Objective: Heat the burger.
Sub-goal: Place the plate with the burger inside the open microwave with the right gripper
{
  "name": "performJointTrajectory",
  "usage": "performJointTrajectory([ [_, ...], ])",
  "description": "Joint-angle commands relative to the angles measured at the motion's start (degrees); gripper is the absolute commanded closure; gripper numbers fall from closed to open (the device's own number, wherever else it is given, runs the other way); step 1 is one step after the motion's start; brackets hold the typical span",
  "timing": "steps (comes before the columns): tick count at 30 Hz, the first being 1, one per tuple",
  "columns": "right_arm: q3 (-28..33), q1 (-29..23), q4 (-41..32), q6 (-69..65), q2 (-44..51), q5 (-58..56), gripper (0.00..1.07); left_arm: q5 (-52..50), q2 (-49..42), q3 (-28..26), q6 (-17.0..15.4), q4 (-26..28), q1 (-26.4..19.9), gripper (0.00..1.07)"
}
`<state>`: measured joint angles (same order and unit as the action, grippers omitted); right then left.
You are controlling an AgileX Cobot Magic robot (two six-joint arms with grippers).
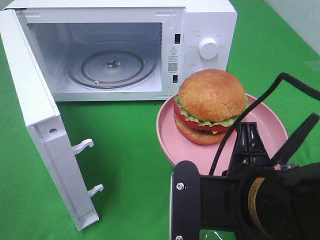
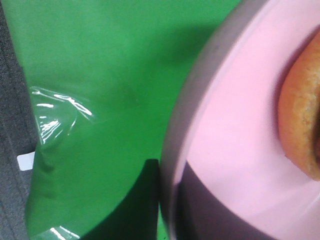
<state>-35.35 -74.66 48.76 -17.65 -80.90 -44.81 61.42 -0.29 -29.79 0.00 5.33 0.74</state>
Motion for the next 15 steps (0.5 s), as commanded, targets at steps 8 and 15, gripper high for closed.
performJointTrajectory([
  [8, 0.2, -0.2, 6.2, 10.3, 0.5, 6.2, 1.07, -0.3, -0.9, 0.2, 0.0, 0.3, 0.2, 0.07],
  [15, 0.2, 0.2, 8.8, 13.5, 0.5, 8.9, 1.07, -0.3, -0.9, 0.2, 0.0, 0.3, 0.2, 0.07],
])
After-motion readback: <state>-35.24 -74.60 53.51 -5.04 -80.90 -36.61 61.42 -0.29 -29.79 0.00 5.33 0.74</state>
